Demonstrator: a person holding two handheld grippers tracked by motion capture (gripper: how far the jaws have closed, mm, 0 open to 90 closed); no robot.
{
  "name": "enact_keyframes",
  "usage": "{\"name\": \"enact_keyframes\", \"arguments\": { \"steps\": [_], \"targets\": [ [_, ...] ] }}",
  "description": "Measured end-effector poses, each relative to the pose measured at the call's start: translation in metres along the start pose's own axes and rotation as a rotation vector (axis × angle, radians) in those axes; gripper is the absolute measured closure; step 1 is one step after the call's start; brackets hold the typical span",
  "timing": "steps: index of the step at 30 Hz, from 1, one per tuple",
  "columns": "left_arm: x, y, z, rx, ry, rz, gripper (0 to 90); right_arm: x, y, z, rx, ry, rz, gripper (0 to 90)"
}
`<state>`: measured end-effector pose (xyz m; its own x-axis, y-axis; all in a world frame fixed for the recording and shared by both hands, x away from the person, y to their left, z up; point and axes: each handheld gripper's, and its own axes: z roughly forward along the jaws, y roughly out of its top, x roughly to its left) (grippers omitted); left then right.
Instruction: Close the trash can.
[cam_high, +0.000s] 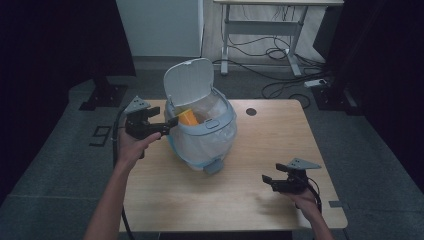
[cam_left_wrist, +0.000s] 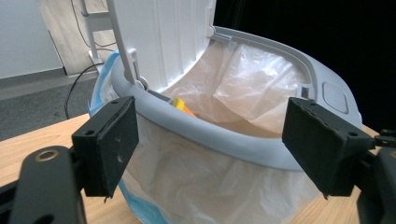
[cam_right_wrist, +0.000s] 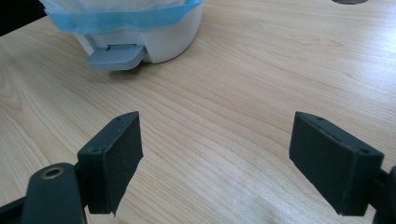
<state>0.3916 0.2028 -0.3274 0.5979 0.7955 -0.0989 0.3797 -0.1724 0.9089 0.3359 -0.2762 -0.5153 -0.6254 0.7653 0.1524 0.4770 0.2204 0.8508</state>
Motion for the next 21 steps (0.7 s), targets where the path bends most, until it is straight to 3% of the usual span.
{"name": "enact_keyframes", "arguments": {
  "steps": [12, 21],
  "targets": [
    [0.016, 0.016, 0.014, 0.006, 0.002, 0.014, 18.3, -0.001, -0.003, 0.000, 0.014, -0.018, -0.003, 16.8],
    [0.028, 0.027, 0.025, 0.004, -0.016, 0.008, 18.3, -0.005, -0.008, -0.007, 0.003, -0.018, 0.036, 16.8]
  ]
}}
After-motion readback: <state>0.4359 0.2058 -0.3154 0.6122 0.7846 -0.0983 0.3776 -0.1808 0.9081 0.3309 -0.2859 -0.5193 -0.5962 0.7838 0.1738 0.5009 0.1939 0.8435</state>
